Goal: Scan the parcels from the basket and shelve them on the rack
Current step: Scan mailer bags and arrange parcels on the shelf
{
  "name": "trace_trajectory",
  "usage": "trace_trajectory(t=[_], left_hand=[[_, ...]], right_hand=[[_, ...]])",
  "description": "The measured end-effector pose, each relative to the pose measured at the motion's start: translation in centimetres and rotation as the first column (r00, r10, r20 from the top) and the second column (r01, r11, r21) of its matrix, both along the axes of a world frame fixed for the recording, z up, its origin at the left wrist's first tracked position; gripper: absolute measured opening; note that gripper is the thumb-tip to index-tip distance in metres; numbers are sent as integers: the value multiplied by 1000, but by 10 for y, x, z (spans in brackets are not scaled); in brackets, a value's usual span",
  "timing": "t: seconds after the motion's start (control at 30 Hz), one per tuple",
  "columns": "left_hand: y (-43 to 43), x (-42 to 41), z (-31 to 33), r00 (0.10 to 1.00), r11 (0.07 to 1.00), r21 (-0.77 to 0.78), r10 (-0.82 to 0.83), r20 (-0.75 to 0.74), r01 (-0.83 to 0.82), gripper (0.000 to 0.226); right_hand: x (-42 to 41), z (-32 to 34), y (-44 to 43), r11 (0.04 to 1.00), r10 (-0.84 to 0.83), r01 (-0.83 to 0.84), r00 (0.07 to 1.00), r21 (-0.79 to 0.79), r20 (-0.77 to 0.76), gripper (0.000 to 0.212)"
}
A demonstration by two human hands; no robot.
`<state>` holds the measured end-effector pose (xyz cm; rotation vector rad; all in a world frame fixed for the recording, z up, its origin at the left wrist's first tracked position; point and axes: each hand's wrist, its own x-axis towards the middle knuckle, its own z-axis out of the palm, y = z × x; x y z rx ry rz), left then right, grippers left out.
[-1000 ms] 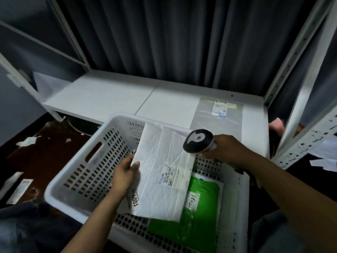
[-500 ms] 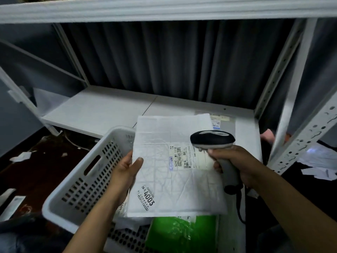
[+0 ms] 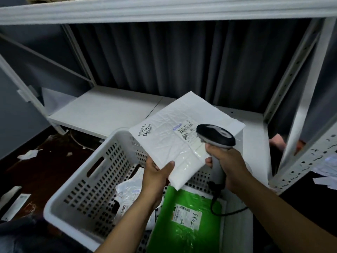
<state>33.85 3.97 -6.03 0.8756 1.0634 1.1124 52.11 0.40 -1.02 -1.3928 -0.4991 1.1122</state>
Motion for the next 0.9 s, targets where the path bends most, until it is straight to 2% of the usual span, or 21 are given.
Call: trace_trajectory(t=[0.1,0.17,0.27,0.4,0.47,0.67,0.9], left_hand=[[6,-7,-7,984,995,29,104,-144,-100,42],[11,-18,-8,958,987,90,150,-245,-132,43],[14,-37,-9,925,976,150,199,-324,-157,43],[17,-62,-14,911,964,143,260,-322,-224,41],[20,-72,-18,896,959,137,280,-344,-247,41],[24,-81,-23,852,954,148,299,-429,-260,39],[22,-79,-24,846,957,172,289,-449,-235,37]], right_hand=[[-2,0,-2,990,129,-128,992,-64,14,18],[0,2,-5,960,230,-222,973,-169,29,18],[5,8,-8,930,301,-270,949,-251,94,12],[16,23,-5,932,345,-290,892,-217,291,21],[18,31,-4,926,373,-326,864,-189,338,22],[19,39,0,914,405,-378,842,-146,355,20],[22,43,2,924,382,-360,841,-131,382,25]])
